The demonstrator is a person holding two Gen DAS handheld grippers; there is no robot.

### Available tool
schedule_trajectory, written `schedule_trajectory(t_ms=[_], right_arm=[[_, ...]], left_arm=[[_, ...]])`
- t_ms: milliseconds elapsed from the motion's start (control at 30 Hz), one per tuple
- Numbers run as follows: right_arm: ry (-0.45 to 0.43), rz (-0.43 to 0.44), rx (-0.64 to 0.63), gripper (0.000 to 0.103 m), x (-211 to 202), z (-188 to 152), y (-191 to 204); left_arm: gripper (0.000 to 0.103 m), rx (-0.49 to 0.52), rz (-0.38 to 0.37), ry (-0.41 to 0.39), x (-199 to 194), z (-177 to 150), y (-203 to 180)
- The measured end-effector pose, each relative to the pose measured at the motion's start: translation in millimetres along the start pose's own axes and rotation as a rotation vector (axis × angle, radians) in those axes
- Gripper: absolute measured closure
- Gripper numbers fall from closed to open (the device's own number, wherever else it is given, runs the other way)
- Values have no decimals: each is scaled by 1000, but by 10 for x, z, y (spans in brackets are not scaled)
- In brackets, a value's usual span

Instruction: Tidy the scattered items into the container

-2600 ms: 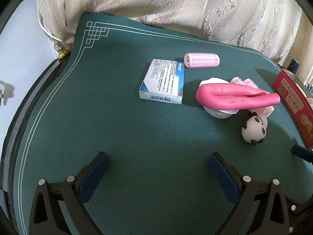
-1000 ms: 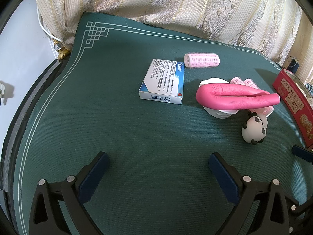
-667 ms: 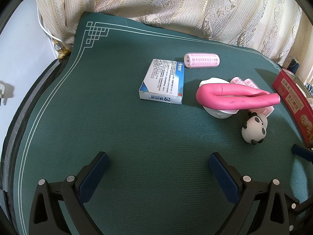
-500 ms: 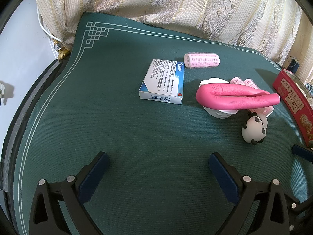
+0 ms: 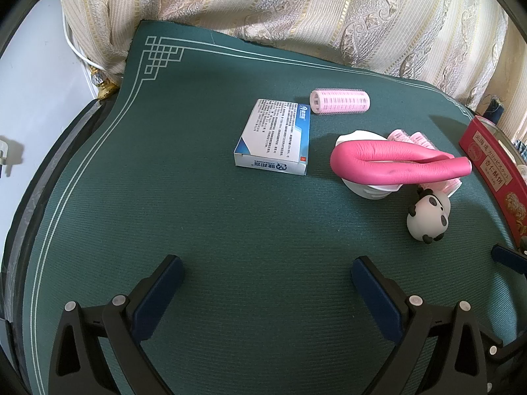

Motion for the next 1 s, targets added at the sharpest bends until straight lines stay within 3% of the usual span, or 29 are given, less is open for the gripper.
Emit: schedule_trajectory(t_ms=[1000], right_arm=[[-5,8,1,0,-17,1,-39]], left_arm=[[0,2,-1,0,2,2,-7]])
Point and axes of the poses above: each gripper's, at about its wrist camera, not at the fingertips, and x roughly the way its jaws point, y to its left, z to its top, the point moved 5 cm from there along x, roughly the way its jaws point, and after that the axes turned 8 degrees about -y, right-handed, at the moved point
